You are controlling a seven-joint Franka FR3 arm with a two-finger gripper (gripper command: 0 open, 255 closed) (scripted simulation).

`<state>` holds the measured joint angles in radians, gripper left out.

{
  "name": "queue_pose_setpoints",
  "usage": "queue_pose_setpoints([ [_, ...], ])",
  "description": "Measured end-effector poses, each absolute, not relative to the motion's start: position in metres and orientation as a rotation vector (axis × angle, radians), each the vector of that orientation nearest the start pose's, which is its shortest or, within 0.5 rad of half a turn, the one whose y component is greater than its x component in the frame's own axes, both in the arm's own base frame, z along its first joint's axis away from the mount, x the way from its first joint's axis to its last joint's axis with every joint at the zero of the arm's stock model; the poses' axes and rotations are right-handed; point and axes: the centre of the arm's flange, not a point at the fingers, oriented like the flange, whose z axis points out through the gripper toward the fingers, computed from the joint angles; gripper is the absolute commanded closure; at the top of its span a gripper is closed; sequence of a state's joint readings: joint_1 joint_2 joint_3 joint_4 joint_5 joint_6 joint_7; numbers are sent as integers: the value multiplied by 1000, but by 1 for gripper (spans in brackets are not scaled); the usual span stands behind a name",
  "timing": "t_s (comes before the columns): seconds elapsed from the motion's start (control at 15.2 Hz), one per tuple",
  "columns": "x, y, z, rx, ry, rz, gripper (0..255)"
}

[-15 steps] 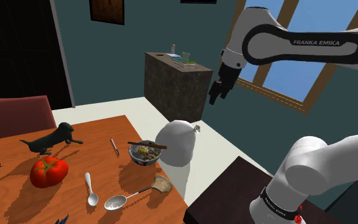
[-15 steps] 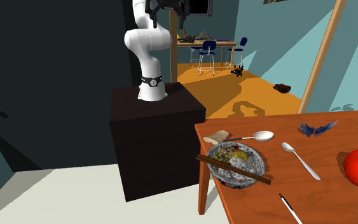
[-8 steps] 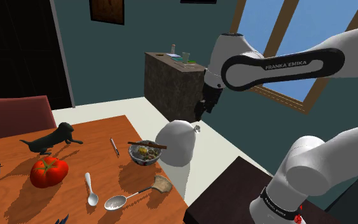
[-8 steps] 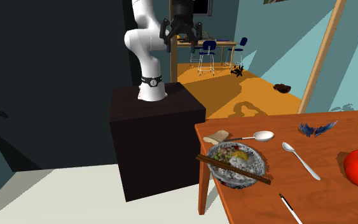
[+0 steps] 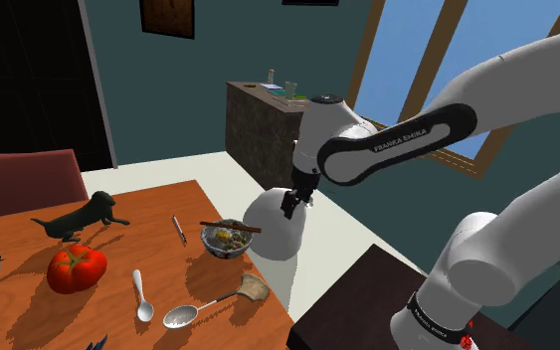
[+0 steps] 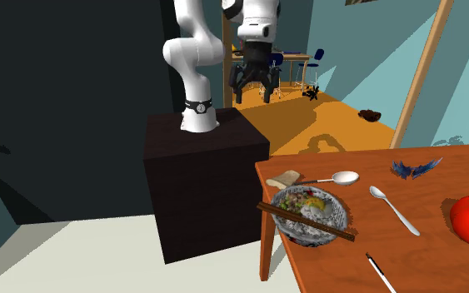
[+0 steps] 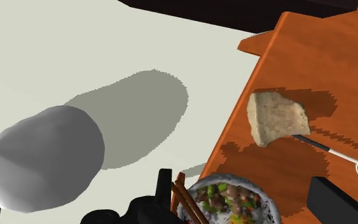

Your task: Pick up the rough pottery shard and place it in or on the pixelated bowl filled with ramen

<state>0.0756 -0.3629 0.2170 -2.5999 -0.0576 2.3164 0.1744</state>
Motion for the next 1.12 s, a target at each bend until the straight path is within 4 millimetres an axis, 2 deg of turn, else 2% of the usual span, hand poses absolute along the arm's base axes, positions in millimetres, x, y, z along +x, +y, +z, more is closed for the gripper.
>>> queue_pose_setpoints([
  [0.46,416,158,301,-3251,-326,-122,0],
  [1.12,432,209,182,-3270,-452,-74,0],
])
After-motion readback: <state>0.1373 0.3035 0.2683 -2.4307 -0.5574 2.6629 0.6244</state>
